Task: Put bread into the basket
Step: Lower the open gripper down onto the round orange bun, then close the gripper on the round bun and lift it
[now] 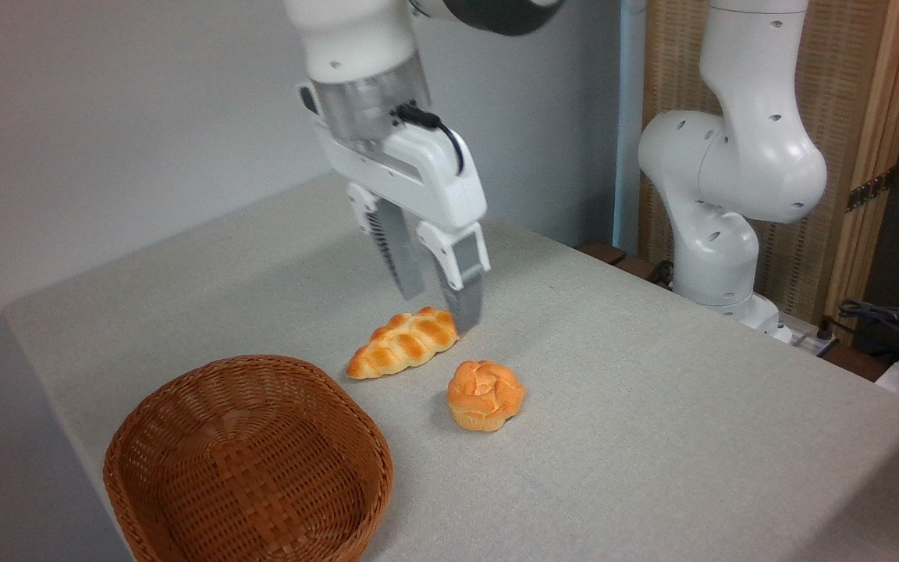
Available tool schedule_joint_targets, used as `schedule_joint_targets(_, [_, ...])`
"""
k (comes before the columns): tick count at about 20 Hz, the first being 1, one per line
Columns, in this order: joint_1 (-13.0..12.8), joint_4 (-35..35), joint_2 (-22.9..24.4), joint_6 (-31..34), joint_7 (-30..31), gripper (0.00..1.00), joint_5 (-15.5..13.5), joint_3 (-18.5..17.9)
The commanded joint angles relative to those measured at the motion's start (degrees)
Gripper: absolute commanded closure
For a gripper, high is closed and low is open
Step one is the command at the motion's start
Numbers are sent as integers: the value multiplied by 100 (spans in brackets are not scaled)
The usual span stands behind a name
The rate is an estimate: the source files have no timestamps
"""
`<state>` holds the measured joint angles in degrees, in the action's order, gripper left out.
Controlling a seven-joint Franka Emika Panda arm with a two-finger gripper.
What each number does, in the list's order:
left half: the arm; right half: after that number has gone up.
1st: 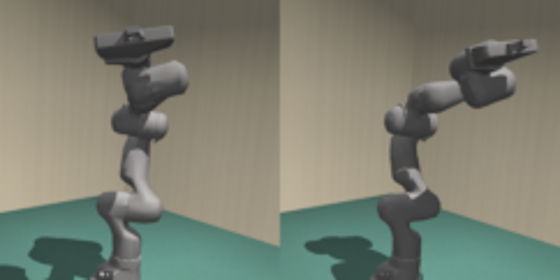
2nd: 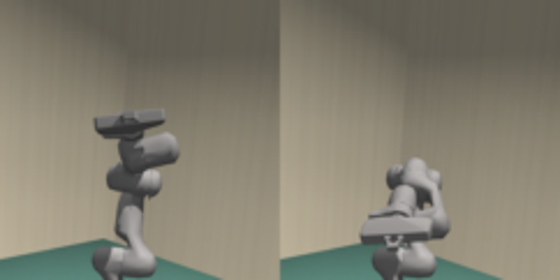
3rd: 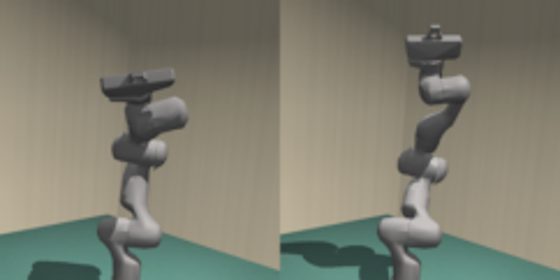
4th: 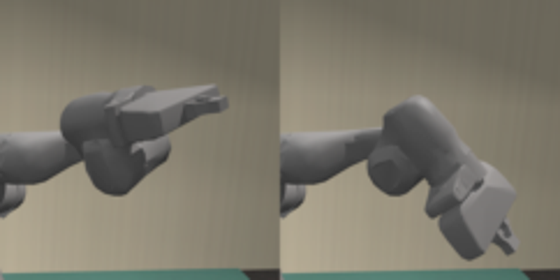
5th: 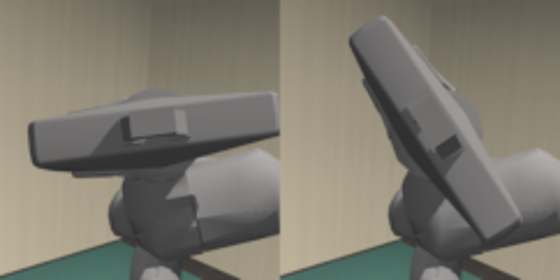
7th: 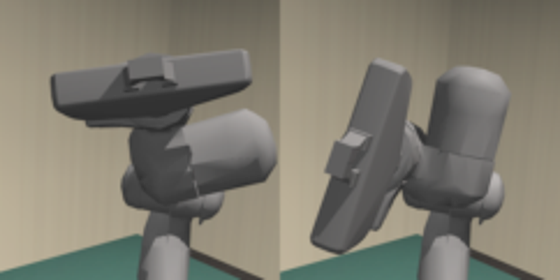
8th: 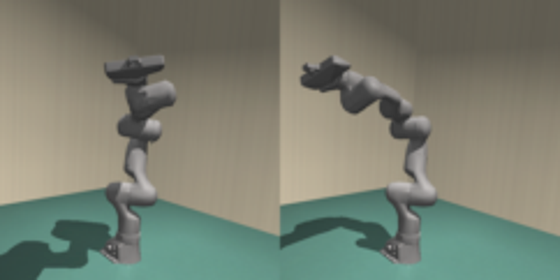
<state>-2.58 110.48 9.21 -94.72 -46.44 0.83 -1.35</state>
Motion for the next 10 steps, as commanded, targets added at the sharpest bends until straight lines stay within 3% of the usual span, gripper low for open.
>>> schedule_joint_targets(1, [-208, 1088, 423, -573, -155, 0, 137, -58])
schedule_joint_targets(10, [-296, 2188, 415, -1856, -111, 0, 304, -50])
